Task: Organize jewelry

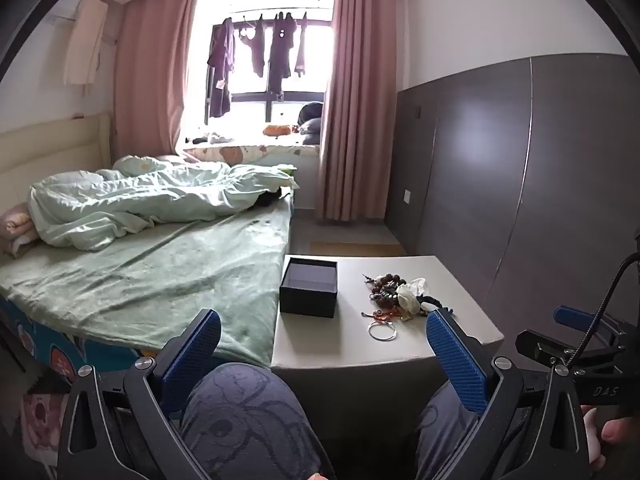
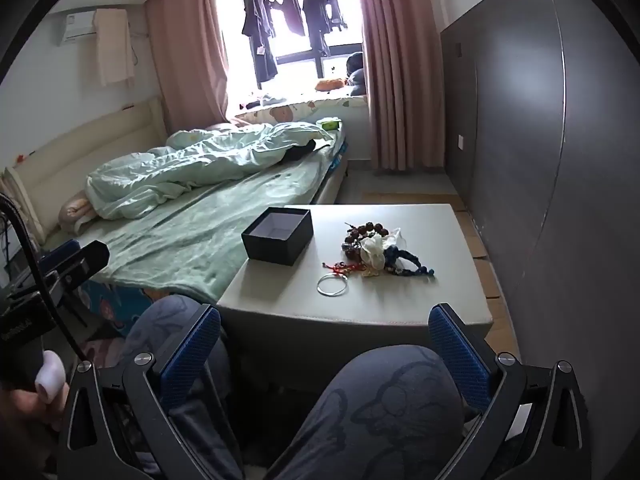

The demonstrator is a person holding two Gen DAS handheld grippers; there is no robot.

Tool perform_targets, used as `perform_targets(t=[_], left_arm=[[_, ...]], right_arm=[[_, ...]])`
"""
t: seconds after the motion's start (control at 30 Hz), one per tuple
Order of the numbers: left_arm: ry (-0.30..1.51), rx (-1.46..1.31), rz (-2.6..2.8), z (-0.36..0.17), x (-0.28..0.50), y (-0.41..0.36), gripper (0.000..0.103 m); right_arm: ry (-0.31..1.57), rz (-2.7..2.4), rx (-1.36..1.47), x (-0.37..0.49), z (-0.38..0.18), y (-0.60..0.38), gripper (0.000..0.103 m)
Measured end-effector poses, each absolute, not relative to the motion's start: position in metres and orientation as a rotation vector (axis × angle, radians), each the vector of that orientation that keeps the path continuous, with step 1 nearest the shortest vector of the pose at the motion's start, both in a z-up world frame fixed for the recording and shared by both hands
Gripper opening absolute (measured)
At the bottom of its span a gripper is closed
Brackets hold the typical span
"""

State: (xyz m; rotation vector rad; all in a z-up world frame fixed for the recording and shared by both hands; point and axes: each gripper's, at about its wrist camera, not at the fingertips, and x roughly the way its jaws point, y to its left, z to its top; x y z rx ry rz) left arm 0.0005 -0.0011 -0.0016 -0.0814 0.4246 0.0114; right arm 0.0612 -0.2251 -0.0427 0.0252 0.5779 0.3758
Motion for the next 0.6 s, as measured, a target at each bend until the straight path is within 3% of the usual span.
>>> perform_targets(t=[0.6], left_arm=[[0.398,-0.081,0.011,0.002,-0.01,-0.004,0.103]], right_arm=[[0.55,0.378,0.025,0.053,-0.04,-0.224,0.103]])
